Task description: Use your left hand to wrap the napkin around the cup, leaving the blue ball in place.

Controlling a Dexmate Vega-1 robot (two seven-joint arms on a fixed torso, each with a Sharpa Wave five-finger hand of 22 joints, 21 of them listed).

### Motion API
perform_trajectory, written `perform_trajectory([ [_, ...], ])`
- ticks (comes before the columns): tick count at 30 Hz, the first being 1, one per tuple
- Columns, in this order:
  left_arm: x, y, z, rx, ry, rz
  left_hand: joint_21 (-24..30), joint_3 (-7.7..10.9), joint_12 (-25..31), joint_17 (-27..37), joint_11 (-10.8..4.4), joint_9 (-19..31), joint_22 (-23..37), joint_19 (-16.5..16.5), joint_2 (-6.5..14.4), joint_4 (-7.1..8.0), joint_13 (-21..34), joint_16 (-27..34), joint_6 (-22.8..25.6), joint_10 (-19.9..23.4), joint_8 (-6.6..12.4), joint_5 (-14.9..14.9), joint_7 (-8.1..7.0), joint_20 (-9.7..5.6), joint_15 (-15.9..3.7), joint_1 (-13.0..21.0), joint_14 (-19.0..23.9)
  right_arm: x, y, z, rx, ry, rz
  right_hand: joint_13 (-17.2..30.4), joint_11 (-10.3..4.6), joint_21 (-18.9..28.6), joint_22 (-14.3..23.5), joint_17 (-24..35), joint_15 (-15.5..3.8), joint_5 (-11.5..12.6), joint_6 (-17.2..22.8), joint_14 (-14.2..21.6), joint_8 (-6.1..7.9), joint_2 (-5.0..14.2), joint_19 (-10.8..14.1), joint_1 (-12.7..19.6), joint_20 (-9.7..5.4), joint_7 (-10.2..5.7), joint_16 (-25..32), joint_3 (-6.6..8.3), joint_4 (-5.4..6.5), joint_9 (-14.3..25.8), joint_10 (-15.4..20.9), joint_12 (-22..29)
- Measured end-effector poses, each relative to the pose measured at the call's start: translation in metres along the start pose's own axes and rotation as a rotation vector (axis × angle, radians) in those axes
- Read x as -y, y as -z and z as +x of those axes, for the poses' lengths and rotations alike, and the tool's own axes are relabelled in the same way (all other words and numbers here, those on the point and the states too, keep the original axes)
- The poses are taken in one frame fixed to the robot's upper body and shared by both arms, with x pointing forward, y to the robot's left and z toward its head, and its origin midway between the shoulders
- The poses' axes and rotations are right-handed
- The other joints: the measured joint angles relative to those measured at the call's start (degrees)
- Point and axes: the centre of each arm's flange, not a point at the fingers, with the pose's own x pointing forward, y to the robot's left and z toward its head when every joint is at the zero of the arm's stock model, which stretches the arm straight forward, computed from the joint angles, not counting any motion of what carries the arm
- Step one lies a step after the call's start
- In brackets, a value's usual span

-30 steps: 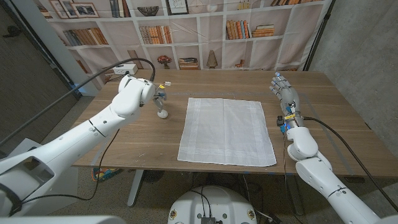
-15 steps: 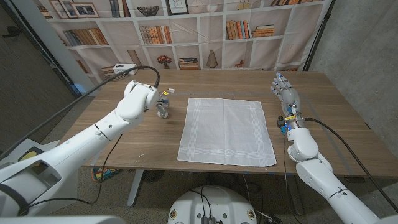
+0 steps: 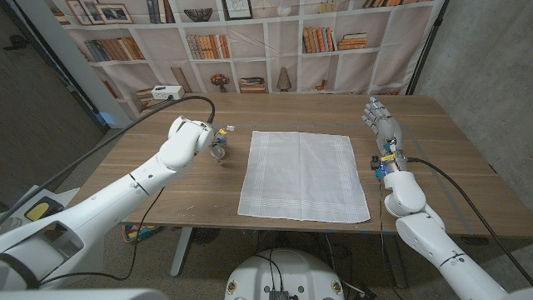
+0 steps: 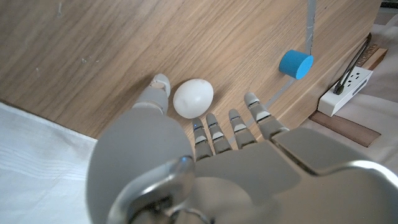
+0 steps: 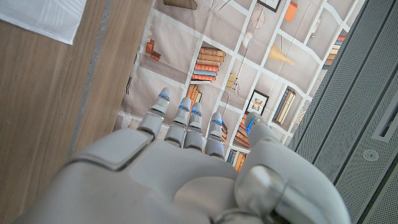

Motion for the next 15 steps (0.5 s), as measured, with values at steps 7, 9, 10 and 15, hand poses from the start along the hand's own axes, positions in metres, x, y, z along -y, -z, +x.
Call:
perform_trajectory([
  [7, 0.006, -0.001, 0.006, 0.021, -0.028, -0.03, 1.8, -0.56, 1.3, 0.0, 1.01, 0.0, 0.3, 3.1, 1.1, 0.4, 0.1, 0.8, 2.8, 2.4, 1.23, 0.0, 0.58, -1.63, -0.09, 1.0, 3.3, -0.001, -0.001, 0.0, 0.002, 0.002, -0.005, 0.0, 0.18, 0.0, 0.0, 0.0, 0.0, 0.0, 0.0, 0.0, 0.0, -0.13, 0.0, -0.1, 0.01, 0.0, 0.0, -0.36, -0.05, 0.0, 0.2, 0.0],
  [9, 0.006, -0.003, 0.007, 0.032, -0.043, -0.04, 2.3, -0.72, 1.5, 0.0, 0.97, 0.0, 0.3, 3.9, 1.9, 0.56, 0.3, 1.3, 3.8, 3.5, 1.66, 0.0, 0.55, -1.71, -0.09, 1.0, 4.3, -0.001, -0.002, 0.0, 0.003, 0.002, -0.005, 0.0, 0.32, 0.0, 0.0, 0.0, 0.0, 0.0, 0.2, 0.0, 0.0, -0.13, 0.2, -0.1, 0.22, 0.23, 0.0, -0.39, -0.08, 0.0, 0.3, 0.0],
  [10, 0.006, -0.003, 0.007, 0.035, -0.048, -0.042, 2.6, -0.96, 1.6, 0.0, 0.99, 0.0, 0.5, 4.3, 1.9, 0.47, 0.3, 1.5, 4.3, 4.1, 1.93, 0.0, 0.67, -1.83, -0.14, 1.0, 4.8, -0.001, -0.002, 0.0, 0.004, 0.002, -0.005, 0.0, 0.32, 0.0, 0.0, 0.0, 0.0, 0.0, 0.2, 0.0, 0.0, -0.13, 0.2, -0.1, 0.22, 0.22, 0.0, -0.39, -0.08, 0.0, 0.3, 0.0],
  [15, 0.014, -0.007, 0.012, 0.048, -0.072, -0.063, 4.8, -1.57, 3.1, 0.6, 1.02, 0.1, 0.9, 7.5, 3.9, -0.14, 0.4, 3.3, 7.6, 7.9, 3.26, 0.1, 0.41, -3.17, -0.2, 3.0, 10.0, -0.002, -0.002, 0.0, 0.002, 0.007, -0.013, 0.0, 0.2, 0.0, 0.0, 0.0, -0.01, 0.0, 0.3, 0.0, 0.0, -0.38, 0.2, -0.4, 0.22, 0.32, 0.0, -0.39, -0.08, 0.0, 0.5, 0.0],
])
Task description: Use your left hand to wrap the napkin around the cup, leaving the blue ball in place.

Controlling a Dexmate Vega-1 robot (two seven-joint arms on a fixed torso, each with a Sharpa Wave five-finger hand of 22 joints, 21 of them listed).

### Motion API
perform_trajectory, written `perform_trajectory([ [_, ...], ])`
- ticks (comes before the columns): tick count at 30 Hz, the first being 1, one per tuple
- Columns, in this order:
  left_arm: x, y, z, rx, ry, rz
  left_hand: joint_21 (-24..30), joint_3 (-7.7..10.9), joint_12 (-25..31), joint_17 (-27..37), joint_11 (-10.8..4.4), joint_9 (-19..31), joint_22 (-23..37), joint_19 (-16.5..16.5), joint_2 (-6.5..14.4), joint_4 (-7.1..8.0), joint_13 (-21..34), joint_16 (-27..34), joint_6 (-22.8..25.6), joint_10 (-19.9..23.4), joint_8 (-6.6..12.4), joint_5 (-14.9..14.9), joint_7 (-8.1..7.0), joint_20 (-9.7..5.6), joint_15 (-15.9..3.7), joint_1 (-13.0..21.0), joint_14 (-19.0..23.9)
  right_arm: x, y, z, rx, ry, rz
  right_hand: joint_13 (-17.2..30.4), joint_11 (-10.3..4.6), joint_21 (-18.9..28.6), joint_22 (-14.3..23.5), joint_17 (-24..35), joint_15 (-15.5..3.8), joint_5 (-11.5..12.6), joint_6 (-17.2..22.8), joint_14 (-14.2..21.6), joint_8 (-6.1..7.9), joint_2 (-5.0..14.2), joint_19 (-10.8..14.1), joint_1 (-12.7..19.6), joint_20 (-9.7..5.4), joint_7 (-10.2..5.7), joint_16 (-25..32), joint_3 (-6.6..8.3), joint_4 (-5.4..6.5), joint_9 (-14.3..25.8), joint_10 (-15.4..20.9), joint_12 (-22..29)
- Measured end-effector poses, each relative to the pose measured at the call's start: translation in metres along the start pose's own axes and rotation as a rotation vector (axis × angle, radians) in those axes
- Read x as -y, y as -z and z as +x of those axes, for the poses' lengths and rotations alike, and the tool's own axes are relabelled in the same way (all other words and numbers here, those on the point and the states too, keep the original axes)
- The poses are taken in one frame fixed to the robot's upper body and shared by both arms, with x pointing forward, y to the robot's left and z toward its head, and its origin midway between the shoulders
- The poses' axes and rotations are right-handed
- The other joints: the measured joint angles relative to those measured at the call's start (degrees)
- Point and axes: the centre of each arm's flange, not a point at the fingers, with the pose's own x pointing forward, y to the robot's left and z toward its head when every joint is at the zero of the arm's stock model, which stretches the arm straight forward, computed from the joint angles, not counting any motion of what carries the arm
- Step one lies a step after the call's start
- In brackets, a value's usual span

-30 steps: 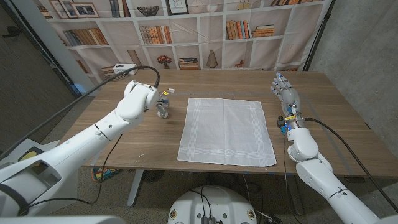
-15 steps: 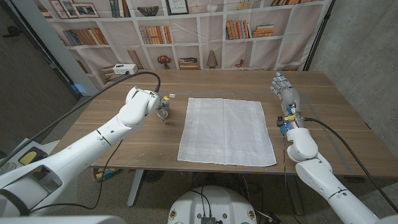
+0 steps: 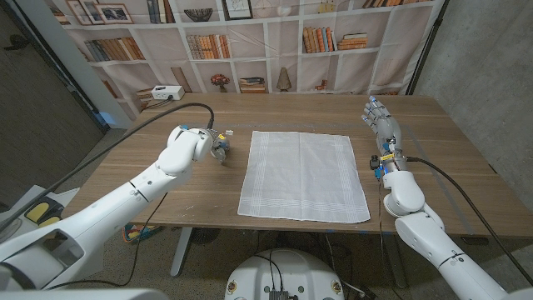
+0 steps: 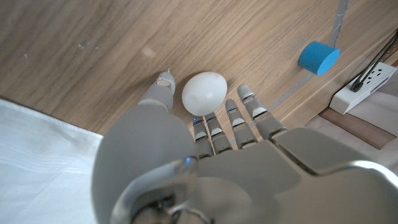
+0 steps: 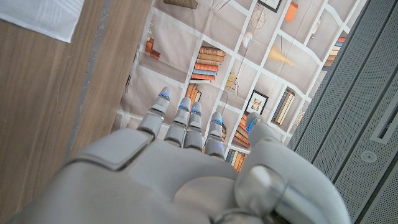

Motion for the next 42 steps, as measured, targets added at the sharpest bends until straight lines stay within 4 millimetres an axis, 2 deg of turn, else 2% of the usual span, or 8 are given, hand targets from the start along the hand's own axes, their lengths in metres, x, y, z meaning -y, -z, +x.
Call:
perform_trajectory([
  [4, 0.005, -0.006, 0.003, 0.001, -0.027, 0.001, 3.7, -0.18, 2.3, 1.5, -0.23, -0.2, 0.9, 4.5, 0.7, -0.68, 0.6, 3.1, 5.3, 4.9, 1.92, 0.0, -0.96, -0.58, -0.17, 4.0, 7.0, 0.0, 0.0, 0.0, -0.001, 0.001, -0.003, 0.0, 0.2, 0.0, 0.0, 0.0, 0.23, 0.0, 0.0, 0.2, 0.0, 0.02, 0.0, 0.0, 0.0, 0.0, 0.4, 0.0, 0.0, 0.0, 0.5, 0.0],
  [10, 0.009, -0.012, 0.005, -0.003, -0.075, 0.018, 11.4, -1.48, 5.8, 7.2, 0.28, -0.3, 3.0, 11.8, 0.9, -1.24, 2.5, 9.8, 11.9, 9.5, 5.02, -0.1, 0.24, -0.88, -0.43, 9.7, 17.5, 0.0, -0.001, -0.001, -0.002, 0.002, -0.011, 0.0, 0.2, 0.0, 0.0, 0.0, 0.11, 0.0, 0.0, 0.7, 0.0, 0.17, 0.0, -0.1, 0.0, 0.0, 0.4, 0.0, 0.0, 0.0, 0.5, 0.0],
  [16, 0.015, -0.019, 0.007, -0.01, -0.129, 0.042, 21.8, -3.42, 12.2, 10.4, 1.39, 0.3, 5.3, 17.2, -1.6, -1.2, 6.5, 18.2, 23.4, 15.2, 8.25, -0.1, 2.12, -0.99, 3.87, 15.5, 21.8, 0.0, -0.002, -0.002, -0.004, 0.006, -0.017, 0.0, 0.01, 0.0, 0.0, 0.0, -0.06, 0.0, 0.0, 1.2, 0.0, 0.24, 0.2, -0.2, 0.2, -0.01, 0.6, -0.17, -0.18, 0.0, 0.7, 0.0],
  [20, 0.01, -0.019, 0.006, -0.011, -0.176, 0.04, 29.4, -3.37, 17.1, 15.7, 2.3, 1.5, 7.5, 18.6, -3.3, -1.15, 9.5, 20.0, 31.9, 20.6, 10.67, 0.2, 6.7, -0.2, 6.8, 17.3, 24.7, 0.0, -0.002, -0.002, -0.002, 0.004, -0.018, 0.0, 0.32, 0.0, 0.0, 0.0, 0.1, 0.0, 0.0, 1.3, 0.0, 0.25, 0.2, -0.2, 0.2, -0.01, 0.6, -0.17, -0.17, 0.0, 1.0, 0.0],
  [21, 0.024, -0.024, 0.009, -0.004, -0.157, 0.033, 30.6, -3.08, 17.9, 15.8, 2.46, 1.6, 7.6, 18.6, -3.5, -0.86, 9.9, 20.1, 33.1, 21.6, 10.93, 0.5, 7.49, -0.19, 7.32, 17.5, 25.2, 0.0, -0.002, -0.002, -0.007, 0.007, -0.024, 0.0, 0.32, 0.0, 0.0, 0.0, 0.1, 0.0, 0.0, 1.3, 0.0, 0.25, 0.2, -0.2, 0.2, -0.01, 0.6, -0.17, -0.17, 0.0, 1.0, 0.0],
  [24, 0.026, -0.023, 0.01, -0.001, -0.172, 0.01, 33.0, -2.6, 19.4, 15.9, 2.7, 2.4, 8.0, 19.0, -3.5, -0.57, 10.4, 20.7, 34.8, 23.5, 11.51, 0.6, 8.86, -0.01, 8.23, 17.5, 26.1, 0.0, -0.002, -0.002, -0.007, 0.007, -0.027, 0.0, 0.53, 0.0, 0.0, 0.0, 0.1, 0.0, 0.0, 1.3, 0.0, 0.25, 0.2, -0.2, 0.2, -0.01, 0.6, -0.17, -0.17, 0.0, 1.2, 0.0],
  [33, 0.023, -0.016, 0.005, 0.008, -0.247, -0.079, 34.9, -1.95, 20.6, 19.1, 2.74, 2.9, 7.6, 19.0, -4.4, -0.88, 10.4, 20.5, 36.3, 24.1, 11.72, 0.6, 9.77, -0.02, 8.54, 18.4, 26.5, -0.001, -0.004, 0.0, -0.004, 0.004, -0.033, 0.0, 0.42, 0.0, 0.0, 0.0, 0.1, 0.0, 0.0, 1.3, 0.0, 0.25, 0.2, -0.2, 0.2, -0.01, 0.8, -0.17, -0.17, 0.0, 1.5, 0.0],
  [42, -0.006, -0.003, -0.01, 0.02, -0.404, -0.184, 36.0, -1.78, 21.2, 21.2, 2.73, 2.9, 7.4, 18.8, -4.7, -0.88, 10.3, 20.4, 36.9, 24.7, 11.72, 0.6, 9.96, -0.26, 8.75, 18.7, 26.7, -0.002, -0.01, 0.003, 0.007, 0.0, -0.039, 0.0, 0.42, 0.0, 0.0, 0.0, 0.1, 0.0, 0.0, 1.3, 0.0, 0.25, 0.2, -0.2, 0.2, -0.01, 0.8, -0.4, -0.4, 0.0, 1.5, 0.0],
])
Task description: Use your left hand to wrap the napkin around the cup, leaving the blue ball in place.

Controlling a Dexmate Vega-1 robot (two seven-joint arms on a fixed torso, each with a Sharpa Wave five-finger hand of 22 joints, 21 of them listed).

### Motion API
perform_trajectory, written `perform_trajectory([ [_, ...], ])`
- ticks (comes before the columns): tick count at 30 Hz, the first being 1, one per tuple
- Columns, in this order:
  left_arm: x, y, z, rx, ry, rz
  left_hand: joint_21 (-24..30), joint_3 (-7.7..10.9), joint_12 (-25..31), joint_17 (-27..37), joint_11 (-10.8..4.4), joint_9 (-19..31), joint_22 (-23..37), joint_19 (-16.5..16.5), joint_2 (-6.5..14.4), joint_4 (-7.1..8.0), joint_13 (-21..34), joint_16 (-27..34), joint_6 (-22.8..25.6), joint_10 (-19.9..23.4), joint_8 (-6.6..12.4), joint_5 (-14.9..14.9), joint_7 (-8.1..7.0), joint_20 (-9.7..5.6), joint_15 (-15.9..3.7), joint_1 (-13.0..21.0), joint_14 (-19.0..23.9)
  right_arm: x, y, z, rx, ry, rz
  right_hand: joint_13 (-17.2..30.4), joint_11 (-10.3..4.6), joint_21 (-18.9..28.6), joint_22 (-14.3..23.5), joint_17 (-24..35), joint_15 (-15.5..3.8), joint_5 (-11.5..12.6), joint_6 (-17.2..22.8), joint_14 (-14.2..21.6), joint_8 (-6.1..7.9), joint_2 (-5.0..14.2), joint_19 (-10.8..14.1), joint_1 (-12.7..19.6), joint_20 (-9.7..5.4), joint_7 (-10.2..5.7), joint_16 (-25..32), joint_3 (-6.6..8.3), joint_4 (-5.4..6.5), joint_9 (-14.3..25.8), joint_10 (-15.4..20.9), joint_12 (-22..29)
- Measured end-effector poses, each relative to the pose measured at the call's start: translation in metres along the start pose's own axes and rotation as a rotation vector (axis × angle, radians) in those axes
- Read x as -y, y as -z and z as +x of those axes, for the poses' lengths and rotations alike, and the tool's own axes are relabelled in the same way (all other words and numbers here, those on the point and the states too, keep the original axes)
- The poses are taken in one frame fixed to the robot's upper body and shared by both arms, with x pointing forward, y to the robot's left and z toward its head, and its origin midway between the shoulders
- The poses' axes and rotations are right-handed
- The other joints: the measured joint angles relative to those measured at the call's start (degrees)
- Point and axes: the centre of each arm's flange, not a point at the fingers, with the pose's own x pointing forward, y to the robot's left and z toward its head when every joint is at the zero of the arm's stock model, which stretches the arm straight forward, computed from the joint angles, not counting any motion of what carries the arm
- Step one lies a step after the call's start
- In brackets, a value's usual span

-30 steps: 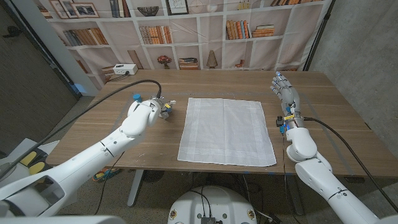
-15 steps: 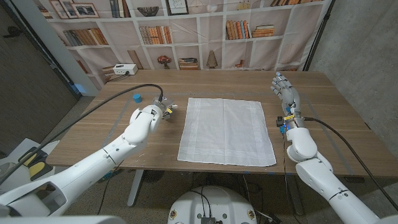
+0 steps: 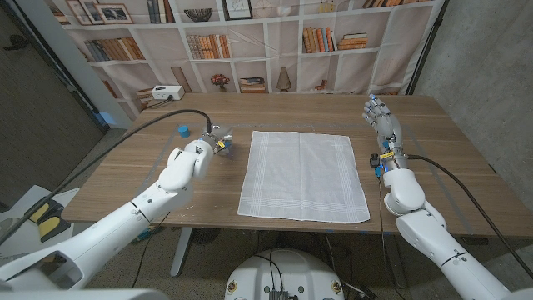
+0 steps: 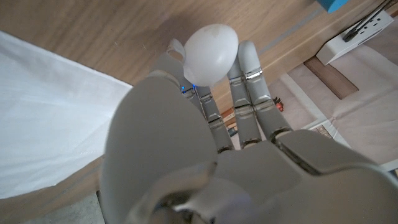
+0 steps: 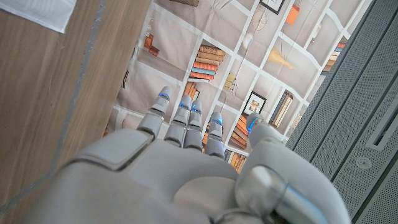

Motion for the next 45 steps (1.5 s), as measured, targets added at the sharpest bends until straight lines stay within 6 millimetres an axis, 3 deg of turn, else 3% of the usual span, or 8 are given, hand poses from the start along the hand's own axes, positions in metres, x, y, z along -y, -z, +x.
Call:
perform_trajectory([
  [15, -0.049, -0.009, 0.014, 0.081, -0.159, -0.09, 1.9, 0.02, 0.0, 3.3, 0.11, 0.6, -0.5, -0.1, -0.3, 0.02, 0.0, -0.5, 0.0, 0.3, -0.24, 0.0, 0.0, -0.09, -0.01, 0.3, 0.0, 0.006, -0.009, -0.003, 0.015, 0.016, -0.018, 0.0, 0.0, 0.0, 0.0, 0.0, -0.2, 0.0, 0.5, 0.2, 0.0, 0.0, 0.0, 0.0, 0.0, -0.11, 0.0, 0.0, 0.0, 0.0, 0.0, 0.0],
  [30, -0.083, -0.057, 0.038, 0.319, -0.197, -0.072, 3.4, 0.08, -0.1, 4.5, 0.13, 0.8, -1.1, -0.3, -0.3, 0.08, 0.0, -0.9, 0.2, 0.3, -0.35, -0.3, 0.21, -0.3, -0.01, 0.3, 0.0, 0.014, -0.016, -0.01, 0.021, 0.043, -0.053, 0.3, 0.0, 0.0, 0.0, -0.1, -0.2, 0.0, 0.5, 0.2, -0.14, 0.01, 0.0, 0.0, 0.0, -0.11, 0.0, -0.23, -0.23, 0.0, 0.0, 0.0],
  [41, -0.088, -0.084, 0.036, 0.465, -0.189, -0.037, 4.0, 0.08, -0.5, 4.9, 0.35, 1.1, -1.9, -0.4, -0.3, 0.08, 0.0, -1.1, 0.4, 0.5, -0.69, -0.1, 0.01, -0.27, -0.02, 0.3, 0.0, 0.017, -0.015, -0.016, 0.016, 0.052, -0.058, 0.3, 0.0, 0.0, 0.0, -0.1, -0.2, 0.0, 0.5, 0.2, -0.14, 0.47, 0.0, 0.5, 0.0, -0.11, 0.0, -0.23, -0.23, 0.0, 0.0, 0.0],
  [42, -0.094, -0.096, 0.044, 0.493, -0.189, -0.028, 4.0, 0.08, -0.5, 4.9, 0.35, 1.1, -1.9, -0.5, -0.3, 0.08, 0.0, -1.1, 0.4, 0.5, -0.71, -0.1, 0.01, -0.2, -0.02, 0.3, 0.0, 0.018, -0.016, -0.016, 0.02, 0.062, -0.062, 0.3, 0.0, 0.0, 0.0, -0.1, -0.2, 0.0, 0.5, 0.2, -0.14, 0.47, 0.0, 0.5, 0.0, -0.11, 0.0, -0.23, -0.23, 0.0, 0.0, 0.0],
  [45, -0.094, -0.105, 0.044, 0.533, -0.184, -0.019, 4.1, 0.08, -0.7, 5.0, 0.35, 1.1, -2.1, -1.0, -0.4, 0.08, 0.1, -1.2, 0.6, 0.5, -0.84, -0.1, 0.22, -0.25, -0.02, 0.4, 0.0, 0.019, -0.016, -0.017, 0.021, 0.066, -0.063, 0.3, 0.0, 0.0, 0.0, -0.1, -0.2, 0.0, 0.5, 0.2, -0.14, 0.47, 0.0, 0.5, 0.0, -0.11, 0.0, -0.23, -0.23, 0.0, 0.0, 0.0],
])
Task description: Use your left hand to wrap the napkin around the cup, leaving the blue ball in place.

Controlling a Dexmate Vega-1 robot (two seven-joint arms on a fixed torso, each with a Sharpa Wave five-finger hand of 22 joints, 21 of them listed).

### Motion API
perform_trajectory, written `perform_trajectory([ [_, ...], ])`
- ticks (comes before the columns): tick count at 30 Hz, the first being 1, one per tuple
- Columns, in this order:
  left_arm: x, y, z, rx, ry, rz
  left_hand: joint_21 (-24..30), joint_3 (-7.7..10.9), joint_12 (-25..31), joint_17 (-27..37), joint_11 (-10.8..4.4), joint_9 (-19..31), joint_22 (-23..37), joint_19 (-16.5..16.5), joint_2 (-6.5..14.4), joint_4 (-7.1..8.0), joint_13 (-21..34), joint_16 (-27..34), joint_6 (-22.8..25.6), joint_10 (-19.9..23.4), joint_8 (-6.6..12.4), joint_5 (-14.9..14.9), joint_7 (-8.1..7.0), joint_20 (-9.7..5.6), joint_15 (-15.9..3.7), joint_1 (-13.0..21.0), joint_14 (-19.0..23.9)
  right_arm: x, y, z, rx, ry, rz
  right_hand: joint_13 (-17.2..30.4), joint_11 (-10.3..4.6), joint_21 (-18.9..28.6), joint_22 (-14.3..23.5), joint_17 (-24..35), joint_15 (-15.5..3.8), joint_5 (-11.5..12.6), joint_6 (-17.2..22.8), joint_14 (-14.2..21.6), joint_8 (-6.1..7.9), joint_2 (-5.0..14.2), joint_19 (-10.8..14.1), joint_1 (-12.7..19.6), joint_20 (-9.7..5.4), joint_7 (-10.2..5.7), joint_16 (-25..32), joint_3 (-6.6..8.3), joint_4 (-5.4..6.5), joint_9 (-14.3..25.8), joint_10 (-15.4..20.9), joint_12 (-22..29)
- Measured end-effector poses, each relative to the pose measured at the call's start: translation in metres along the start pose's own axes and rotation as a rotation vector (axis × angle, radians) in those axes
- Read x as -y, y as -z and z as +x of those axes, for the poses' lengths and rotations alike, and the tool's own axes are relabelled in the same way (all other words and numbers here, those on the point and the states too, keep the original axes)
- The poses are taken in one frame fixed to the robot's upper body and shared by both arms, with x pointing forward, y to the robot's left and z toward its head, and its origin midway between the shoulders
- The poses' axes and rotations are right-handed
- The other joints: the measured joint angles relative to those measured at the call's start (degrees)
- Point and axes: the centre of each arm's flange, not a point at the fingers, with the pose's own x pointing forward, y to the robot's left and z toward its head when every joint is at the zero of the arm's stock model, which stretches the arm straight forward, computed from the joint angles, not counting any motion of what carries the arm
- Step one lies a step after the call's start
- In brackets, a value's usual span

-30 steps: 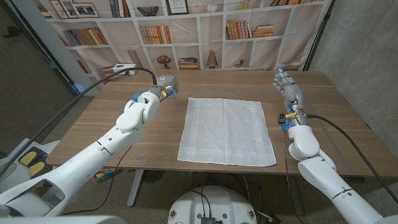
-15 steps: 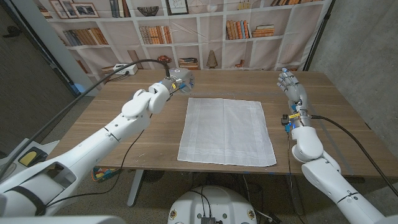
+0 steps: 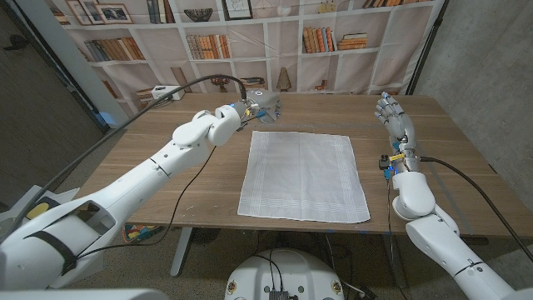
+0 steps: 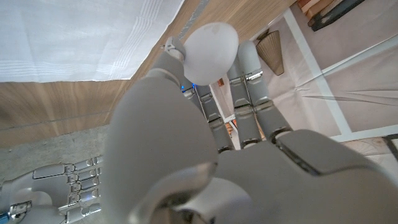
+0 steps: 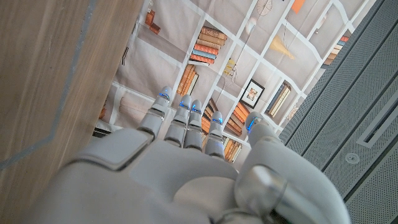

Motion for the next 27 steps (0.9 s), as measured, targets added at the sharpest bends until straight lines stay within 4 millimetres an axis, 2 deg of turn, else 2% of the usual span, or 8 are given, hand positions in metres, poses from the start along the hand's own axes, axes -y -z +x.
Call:
perform_trajectory([
  [8, 0.003, -0.022, 0.01, 0.108, 0.023, 0.008, 0.6, 0.0, -0.2, 0.1, 0.21, 0.0, -0.5, 0.0, 0.0, 0.0, 0.0, 0.0, 0.0, 0.2, -0.05, 0.0, 0.01, -0.01, 0.0, 0.0, 0.0, 0.002, -0.001, -0.003, 0.002, 0.011, -0.002, 0.0, 0.0, 0.0, 0.0, 0.0, 0.0, 0.0, 0.0, 0.0, 0.0, 0.0, 0.0, 0.0, 0.0, 0.0, 0.0, -0.25, -0.25, 0.0, 0.0, 0.0],
  [13, 0.004, -0.031, 0.009, 0.157, 0.031, 0.013, 1.0, 0.0, -0.3, 0.4, 0.3, 0.0, -0.8, -0.3, 0.0, 0.0, 0.0, -0.3, 0.2, 0.1, -0.06, 0.0, -0.21, -0.07, 0.0, 0.0, 0.0, 0.003, -0.001, -0.005, -0.001, 0.012, -0.001, 0.0, 0.0, 0.0, 0.0, 0.0, 0.0, 0.0, 0.0, 0.0, 0.0, 0.0, 0.0, 0.0, 0.0, 0.0, 0.0, -0.24, -0.25, 0.0, 0.0, 0.0],
  [15, 0.006, -0.038, 0.015, 0.181, 0.039, 0.007, 1.1, 0.0, -0.3, 0.4, 0.3, 0.0, -0.9, -0.4, 0.0, 0.0, 0.0, -0.4, 0.2, 0.1, -0.07, 0.0, -0.21, -0.01, 0.0, 0.0, 0.0, 0.003, -0.001, -0.006, 0.003, 0.017, -0.005, 0.0, 0.0, 0.0, 0.0, 0.0, 0.0, 0.0, 0.0, 0.0, 0.0, 0.0, 0.0, 0.0, 0.0, 0.0, 0.0, -0.25, -0.25, 0.0, 0.0, 0.0],
  [27, 0.02, -0.061, 0.022, 0.281, 0.088, -0.002, 1.6, 0.01, -0.5, 0.8, 0.63, 0.4, -1.7, -0.6, -0.3, 0.0, 0.1, -0.5, 0.5, 0.4, -0.54, 0.0, 0.09, 0.0, 0.1, 0.3, 0.1, 0.004, -0.003, -0.009, 0.009, 0.021, -0.009, 0.0, 0.0, 0.0, 0.0, 0.0, 0.0, 0.0, 0.2, 0.0, 0.0, 0.0, 0.0, 0.0, 0.0, 0.21, 0.0, -0.24, -0.24, 0.0, 0.0, 0.0],
])
